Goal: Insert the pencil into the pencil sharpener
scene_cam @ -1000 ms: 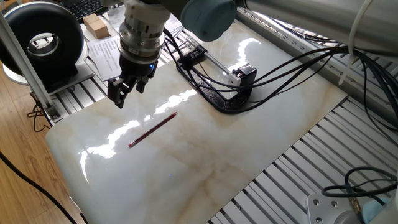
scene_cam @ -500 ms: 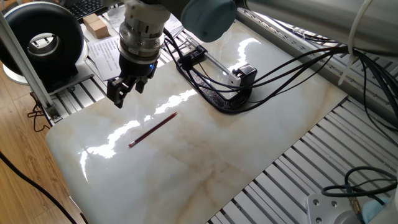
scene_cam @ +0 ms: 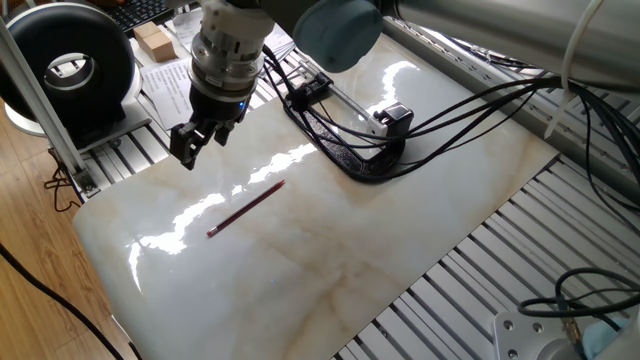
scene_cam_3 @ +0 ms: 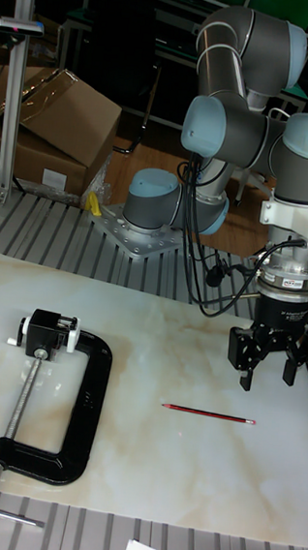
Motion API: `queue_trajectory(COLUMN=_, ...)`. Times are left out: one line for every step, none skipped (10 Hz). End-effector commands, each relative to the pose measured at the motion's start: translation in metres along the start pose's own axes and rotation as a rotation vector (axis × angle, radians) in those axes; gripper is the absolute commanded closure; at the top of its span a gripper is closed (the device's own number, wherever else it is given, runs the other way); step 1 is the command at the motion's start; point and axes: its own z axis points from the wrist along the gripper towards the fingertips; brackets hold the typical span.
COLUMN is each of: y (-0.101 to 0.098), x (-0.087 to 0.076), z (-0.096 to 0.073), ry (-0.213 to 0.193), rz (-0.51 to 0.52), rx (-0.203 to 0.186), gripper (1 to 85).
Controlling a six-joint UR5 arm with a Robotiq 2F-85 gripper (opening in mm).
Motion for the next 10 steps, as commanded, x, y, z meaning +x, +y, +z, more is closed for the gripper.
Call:
queue_trajectory(y=-0.002, x=0.003, z=-0.002, ry=0.005, rz=-0.011, rx=-0.004, gripper=17.7)
queue_trajectory(y=-0.006, x=0.012, z=-0.003, ry=0.035, rz=-0.035, rx=0.008, gripper=17.7)
queue_trajectory(y=-0.010, x=0.018, z=-0.004, ry=0.054, rz=-0.050, rx=0.022, gripper=17.7)
queue_trajectory(y=-0.009, x=0.019, z=-0.005, ry=0.055, rz=-0.061, rx=0.017, gripper=17.7)
queue_trajectory(y=-0.009, x=0.021, z=-0.006, ry=0.056, rz=-0.078, rx=0.016, gripper=18.0)
queue_trajectory(y=-0.010, x=0.018, z=-0.007, ry=0.040, rz=-0.079, rx=0.022, gripper=18.3)
queue_trajectory(y=-0.008, x=0.017, z=-0.007, ry=0.037, rz=-0.079, rx=0.016, gripper=18.3)
queue_trajectory(y=-0.010, x=0.015, z=-0.006, ry=0.028, rz=-0.080, rx=0.023, gripper=19.0)
queue_trajectory(y=-0.006, x=0.013, z=-0.007, ry=0.021, rz=-0.079, rx=0.009, gripper=19.3)
queue_trajectory(y=-0.005, x=0.008, z=-0.009, ry=-0.003, rz=-0.068, rx=0.014, gripper=19.3)
